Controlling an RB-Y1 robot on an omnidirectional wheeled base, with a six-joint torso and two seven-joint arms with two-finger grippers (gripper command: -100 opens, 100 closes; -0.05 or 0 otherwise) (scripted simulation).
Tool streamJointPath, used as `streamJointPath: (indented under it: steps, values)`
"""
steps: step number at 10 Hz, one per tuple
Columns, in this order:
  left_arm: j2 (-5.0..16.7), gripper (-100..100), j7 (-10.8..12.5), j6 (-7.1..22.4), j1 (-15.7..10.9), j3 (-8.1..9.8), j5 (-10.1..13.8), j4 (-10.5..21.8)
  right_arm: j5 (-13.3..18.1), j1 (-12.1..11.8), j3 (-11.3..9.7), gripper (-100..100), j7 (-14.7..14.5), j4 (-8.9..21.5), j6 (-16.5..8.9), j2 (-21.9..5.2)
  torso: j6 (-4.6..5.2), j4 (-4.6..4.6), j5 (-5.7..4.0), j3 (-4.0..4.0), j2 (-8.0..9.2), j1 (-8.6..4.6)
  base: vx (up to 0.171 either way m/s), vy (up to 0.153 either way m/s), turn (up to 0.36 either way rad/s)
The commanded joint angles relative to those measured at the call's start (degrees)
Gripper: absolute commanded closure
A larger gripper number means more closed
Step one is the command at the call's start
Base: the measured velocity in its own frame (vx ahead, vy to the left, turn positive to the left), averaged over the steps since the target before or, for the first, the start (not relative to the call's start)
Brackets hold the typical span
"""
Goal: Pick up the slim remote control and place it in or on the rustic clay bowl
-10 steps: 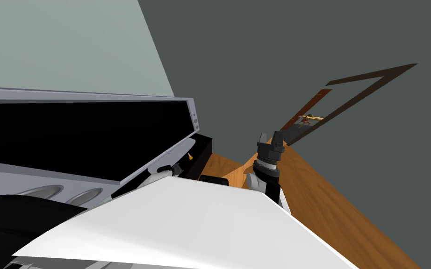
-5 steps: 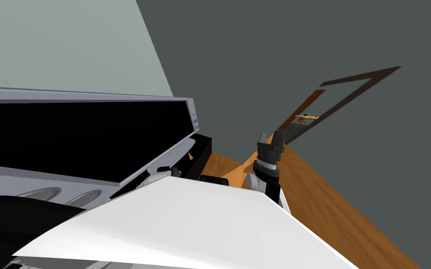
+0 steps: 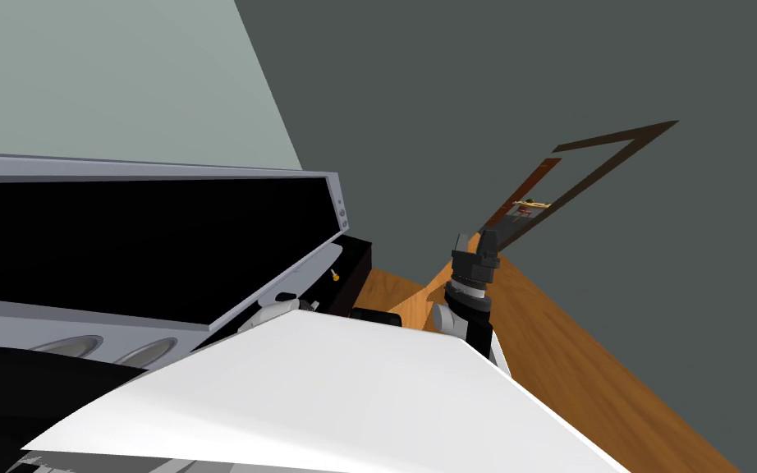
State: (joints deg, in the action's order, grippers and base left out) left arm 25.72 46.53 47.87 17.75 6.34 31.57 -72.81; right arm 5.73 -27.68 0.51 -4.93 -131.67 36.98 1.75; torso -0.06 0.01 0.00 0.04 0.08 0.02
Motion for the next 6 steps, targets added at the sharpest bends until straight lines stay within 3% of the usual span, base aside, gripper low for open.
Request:
streamJointPath:
  steps: [1,3,6]
  values:
    - [0.52,-100,1.21,1.95,-0.96,0.18,0.78,2.41,0.00,0.00,0.00,0,0.00,0.00,0.00,0.00,0.00,0.00,0.00,0.00,0.00,0.00,-0.011,0.030,-0.033]
    - [1.14,-100,3.09,4.84,-1.98,0.39,1.69,5.24,0.00,0.00,0.00,0,0.00,0.00,0.00,0.00,0.01,0.00,0.00,-0.02,-0.03,0.02,-0.018,0.042,-0.064]
    - [1.50,-100,4.46,6.92,-2.58,0.45,2.35,7.40,0.00,0.00,0.00,0,0.00,0.00,0.00,0.00,0.00,-0.01,0.00,-0.02,-0.03,0.00,-0.009,0.035,-0.027]
